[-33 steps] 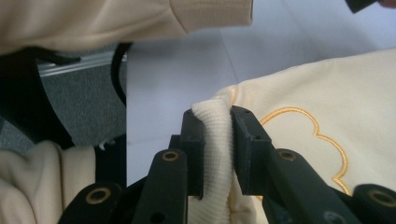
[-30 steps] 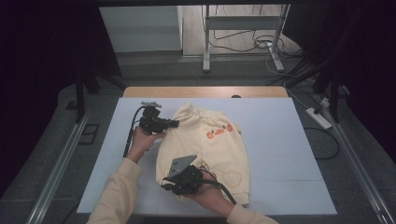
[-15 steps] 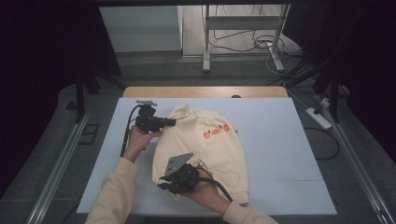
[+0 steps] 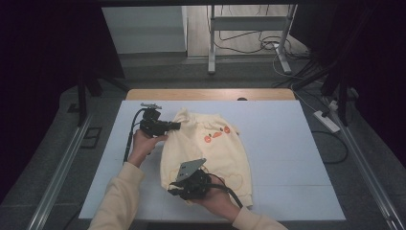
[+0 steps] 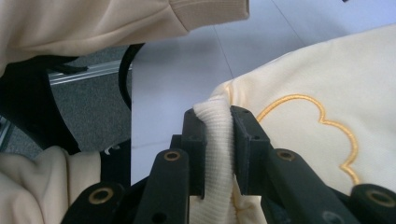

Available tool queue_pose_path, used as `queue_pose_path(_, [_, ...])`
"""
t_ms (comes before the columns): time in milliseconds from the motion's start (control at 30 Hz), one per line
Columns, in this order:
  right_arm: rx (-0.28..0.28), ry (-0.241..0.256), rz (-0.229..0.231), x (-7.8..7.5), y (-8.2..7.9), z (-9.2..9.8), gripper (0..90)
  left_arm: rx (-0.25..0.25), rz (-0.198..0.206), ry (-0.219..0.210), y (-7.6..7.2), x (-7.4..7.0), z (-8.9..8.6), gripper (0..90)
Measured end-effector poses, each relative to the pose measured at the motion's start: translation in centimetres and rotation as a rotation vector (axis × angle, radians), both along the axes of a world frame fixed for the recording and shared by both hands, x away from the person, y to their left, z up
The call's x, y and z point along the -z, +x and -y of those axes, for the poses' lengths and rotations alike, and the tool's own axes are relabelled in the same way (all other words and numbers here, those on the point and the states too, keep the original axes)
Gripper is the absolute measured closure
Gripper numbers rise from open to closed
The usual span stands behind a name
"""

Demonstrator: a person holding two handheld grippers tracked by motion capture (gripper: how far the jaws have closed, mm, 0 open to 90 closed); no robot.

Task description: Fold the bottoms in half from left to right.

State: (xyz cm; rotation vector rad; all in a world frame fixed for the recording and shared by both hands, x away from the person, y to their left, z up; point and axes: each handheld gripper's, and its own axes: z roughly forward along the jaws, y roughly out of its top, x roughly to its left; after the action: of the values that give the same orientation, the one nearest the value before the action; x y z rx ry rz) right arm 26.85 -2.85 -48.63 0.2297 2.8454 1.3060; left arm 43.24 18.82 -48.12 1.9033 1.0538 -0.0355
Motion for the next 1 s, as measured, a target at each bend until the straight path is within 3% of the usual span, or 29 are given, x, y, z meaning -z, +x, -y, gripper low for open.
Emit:
queue_pose_path(367, [0.039,-0.009,0.005,0.4,-0.2,1.9,75.8,0.0,0.014,0.01,0.0,0.3,1.1,80.9])
queue_pose_path(1000, [0.074,0.0,0.019,-0.5,-0.4,4.2,75.8,0.002,0.029,0.02,0.1,0.6,2.3,80.9])
